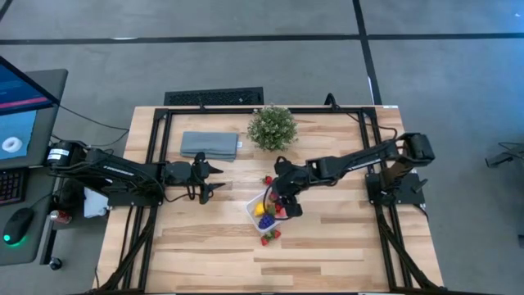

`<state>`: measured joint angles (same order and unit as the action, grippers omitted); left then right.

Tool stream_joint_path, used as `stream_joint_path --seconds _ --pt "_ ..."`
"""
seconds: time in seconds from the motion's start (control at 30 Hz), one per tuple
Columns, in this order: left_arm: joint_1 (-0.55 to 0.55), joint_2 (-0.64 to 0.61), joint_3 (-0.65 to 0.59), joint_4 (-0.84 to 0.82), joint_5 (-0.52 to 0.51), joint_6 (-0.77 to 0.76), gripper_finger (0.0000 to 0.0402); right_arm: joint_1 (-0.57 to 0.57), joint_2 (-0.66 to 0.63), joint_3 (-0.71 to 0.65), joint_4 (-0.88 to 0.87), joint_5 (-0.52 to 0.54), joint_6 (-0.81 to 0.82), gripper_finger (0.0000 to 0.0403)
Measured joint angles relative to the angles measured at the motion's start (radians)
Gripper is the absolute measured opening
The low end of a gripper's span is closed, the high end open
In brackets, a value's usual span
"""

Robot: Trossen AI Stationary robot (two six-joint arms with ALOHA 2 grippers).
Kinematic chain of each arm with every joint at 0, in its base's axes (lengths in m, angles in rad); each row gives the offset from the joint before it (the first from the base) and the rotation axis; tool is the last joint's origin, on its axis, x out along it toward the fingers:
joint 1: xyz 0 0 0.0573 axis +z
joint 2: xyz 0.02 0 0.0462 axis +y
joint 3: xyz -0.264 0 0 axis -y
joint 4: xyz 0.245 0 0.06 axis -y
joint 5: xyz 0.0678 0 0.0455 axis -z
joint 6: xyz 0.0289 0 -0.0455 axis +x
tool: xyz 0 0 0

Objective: Pick and placing Produce into tupperware
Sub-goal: Put the red strawberry into the transparent bin

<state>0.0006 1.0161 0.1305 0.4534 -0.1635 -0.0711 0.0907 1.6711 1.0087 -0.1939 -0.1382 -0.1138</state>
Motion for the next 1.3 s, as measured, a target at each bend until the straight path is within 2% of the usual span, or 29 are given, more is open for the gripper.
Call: stream_joint_path --seconds 0.2,0.37,0.6,0.9,1.07,1.3 --pt "0.0 0.0 0.0 0.006 0.0 0.014 0.0224 0.014 -0.056 0.002 -0.009 0.0 -0.003 0.0176" --pt "0.0 0.0 0.0 0.073 -0.001 0.04 0.0224 0.04 -0.132 0.002 -0.047 0.003 -0.029 0.0174" --pt "0.0 0.0 0.004 0.151 -0.001 0.164 0.0224 0.081 -0.272 0.002 -0.168 0.006 -0.026 0.0171" --pt "0.035 0.003 0.066 0.136 0.031 0.319 0.0224 0.155 -0.445 0.001 -0.327 0.133 0.058 0.0171" --pt "0.12 0.098 0.123 0.133 0.144 0.373 0.0224 0.224 -0.526 -0.015 -0.351 0.227 0.144 0.0171" --pt "0.227 0.393 0.296 0.123 0.323 0.463 0.0224 0.399 -0.628 -0.131 -0.325 0.466 0.34 0.0171"
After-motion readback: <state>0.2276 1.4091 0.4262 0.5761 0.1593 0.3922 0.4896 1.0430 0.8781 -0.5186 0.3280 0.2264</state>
